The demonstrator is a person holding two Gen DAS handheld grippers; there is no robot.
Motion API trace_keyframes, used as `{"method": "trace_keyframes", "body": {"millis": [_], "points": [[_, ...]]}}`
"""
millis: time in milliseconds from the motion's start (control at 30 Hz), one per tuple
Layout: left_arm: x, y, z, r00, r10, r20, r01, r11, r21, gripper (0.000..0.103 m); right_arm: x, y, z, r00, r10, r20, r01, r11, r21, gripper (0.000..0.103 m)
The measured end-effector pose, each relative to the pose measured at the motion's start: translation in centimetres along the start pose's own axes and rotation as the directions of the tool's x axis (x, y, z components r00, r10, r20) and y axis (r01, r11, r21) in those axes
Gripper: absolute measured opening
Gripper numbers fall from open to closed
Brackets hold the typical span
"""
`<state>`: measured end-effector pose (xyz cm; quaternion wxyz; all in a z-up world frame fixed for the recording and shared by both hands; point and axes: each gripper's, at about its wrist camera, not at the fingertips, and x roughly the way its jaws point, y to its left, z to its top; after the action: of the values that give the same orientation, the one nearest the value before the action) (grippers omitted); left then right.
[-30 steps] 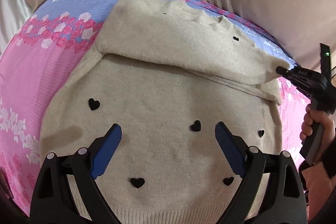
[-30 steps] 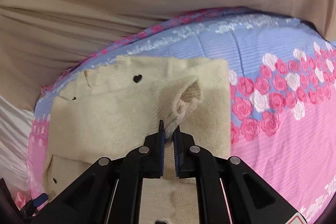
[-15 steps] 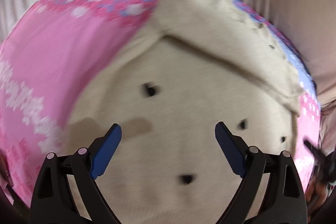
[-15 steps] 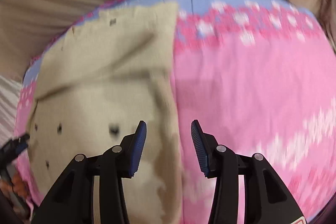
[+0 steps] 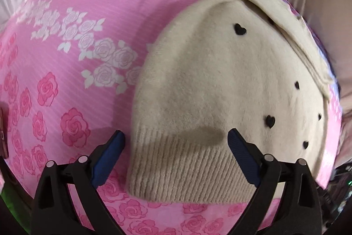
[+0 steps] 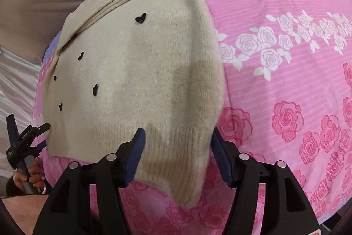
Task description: Fold small clothes
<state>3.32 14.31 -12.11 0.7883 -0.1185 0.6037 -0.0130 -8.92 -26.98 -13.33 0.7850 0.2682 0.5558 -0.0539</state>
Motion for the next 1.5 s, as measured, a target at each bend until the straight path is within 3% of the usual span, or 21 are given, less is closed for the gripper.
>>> {"method": "trace_keyframes", "body": {"millis": [33, 67, 100, 133, 167, 333, 433, 533, 633, 700, 767, 800, 833, 867, 900, 1000, 1067, 1167, 1233, 1333, 1500], "points": [[-0.1, -0.5, -0.2, 1.0, -0.006, 0.012, 0.005, 1.0, 0.023, 0.081, 0.0, 0.1, 0.0, 1.0, -0.007, 0.014, 0.007, 1.0, -0.003, 0.057], [-0.3, -1.1, -0.3, 1.0, -0.007, 0.019, 0.006, 0.999, 0.045, 0.072, 0.1, 0.2, 0.2, 1.0, -0.012, 0.019, 0.012, 1.0, -0.002, 0.03], [-0.5, -1.4, -0.2, 1.0, -0.023, 0.016, 0.022, 0.998, 0.062, 0.048, 0.3, 0.3, 0.5, 1.0, 0.003, 0.011, -0.003, 1.0, 0.006, 0.01], [-0.5, -1.7, -0.1, 0.999, -0.045, -0.007, 0.045, 0.997, 0.066, 0.023, 0.4, 0.1, 0.8, 0.999, 0.037, -0.001, -0.037, 0.998, 0.041, 0.009], [-0.6, -1.8, 0.1, 0.998, -0.061, -0.024, 0.062, 0.996, 0.061, 0.016, 0.0, 0.0, 1.2, 0.997, 0.07, 0.013, -0.071, 0.996, 0.061, 0.008], [-3.7, -0.6, 0.5, 0.987, -0.16, -0.032, 0.161, 0.987, 0.008, 0.015, -5.2, 0.2, 2.4, 0.993, 0.076, 0.087, -0.076, 0.997, -0.005, 0.007], [-6.0, -0.1, -0.9, 0.972, -0.229, -0.056, 0.231, 0.973, 0.014, 0.014, -8.7, -1.2, 2.1, 0.994, 0.025, 0.103, -0.02, 0.999, -0.049, 0.006], [-6.6, -0.4, -2.8, 0.969, -0.225, -0.1, 0.231, 0.971, 0.057, 0.014, -9.5, -2.5, 0.4, 0.996, -0.044, 0.074, 0.051, 0.995, -0.087, 0.006], [-4.1, -1.0, -6.0, 0.972, -0.153, -0.179, 0.173, 0.98, 0.103, 0.016, -6.5, -4.4, -2.0, 0.997, -0.078, -0.008, 0.076, 0.991, -0.108, 0.006], [-3.0, -0.7, -7.2, 0.971, -0.144, -0.191, 0.162, 0.983, 0.084, 0.02, -4.2, -5.4, -3.4, 0.995, -0.076, -0.06, 0.071, 0.994, -0.08, 0.009], [-3.0, 0.0, -7.5, 0.974, -0.146, -0.172, 0.154, 0.987, 0.035, 0.03, -3.4, -5.8, -3.8, 0.992, -0.099, -0.075, 0.097, 0.995, -0.03, 0.025], [-3.3, 0.5, -7.4, 0.979, -0.134, -0.156, 0.138, 0.99, 0.014, 0.045, -3.6, -5.8, -3.9, 0.994, -0.095, -0.06, 0.094, 0.995, -0.015, 0.032], [-3.5, 0.7, -7.2, 0.985, -0.112, -0.133, 0.112, 0.994, -0.005, 0.06, -3.9, -5.8, -4.0, 0.995, -0.088, -0.041, 0.088, 0.996, -0.007, 0.051], [-3.9, 1.3, -7.2, 0.99, -0.095, -0.104, 0.092, 0.995, -0.03, 0.066, -4.1, -5.8, -4.2, 0.996, -0.085, -0.027, 0.085, 0.996, -0.004, 0.058], [-3.9, 1.6, -7.1, 0.992, -0.084, -0.094, 0.079, 0.996, -0.048, 0.071, -4.2, -5.7, -4.3, 0.996, -0.081, -0.025, 0.081, 0.997, -0.002, 0.058], [-3.0, 2.3, -7.1, 0.987, -0.113, -0.116, 0.101, 0.989, -0.11, 0.072, -3.9, -6.3, -4.9, 0.999, -0.026, -0.046, 0.027, 0.999, 0.022, 0.058], [-2.9, 2.2, -7.2, 0.988, -0.111, -0.105, 0.101, 0.99, -0.097, 0.075, -3.4, -6.0, -5.2, 0.998, 0.004, -0.058, -0.002, 0.999, 0.034, 0.053], [-2.8, 1.8, -7.1, 0.984, -0.139, -0.114, 0.13, 0.988, -0.077, 0.065, -3.0, -5.4, -5.6, 0.998, -0.02, -0.061, 0.022, 1.0, 0.02, 0.037], [-2.4, 1.3, -7.1, 0.976, -0.171, -0.133, 0.161, 0.984, -0.08, 0.037, -2.7, -5.5, -5.8, 0.997, 0.007, -0.075, -0.005, 0.999, 0.034, 0.009], [-2.2, 1.5, -7.2, 0.965, -0.202, -0.169, 0.186, 0.977, -0.106, 0.012, -3.3, -5.9, -5.8, 0.998, 0.029, -0.05, -0.028, 0.999, 0.029, 0.009], [-3.5, 2.8, -7.7, 0.952, -0.256, -0.168, 0.233, 0.961, -0.148, 0.008, -5.0, -6.0, -5.6, 0.998, 0.048, -0.032, -0.048, 0.999, -0.023, 0.008]]}}
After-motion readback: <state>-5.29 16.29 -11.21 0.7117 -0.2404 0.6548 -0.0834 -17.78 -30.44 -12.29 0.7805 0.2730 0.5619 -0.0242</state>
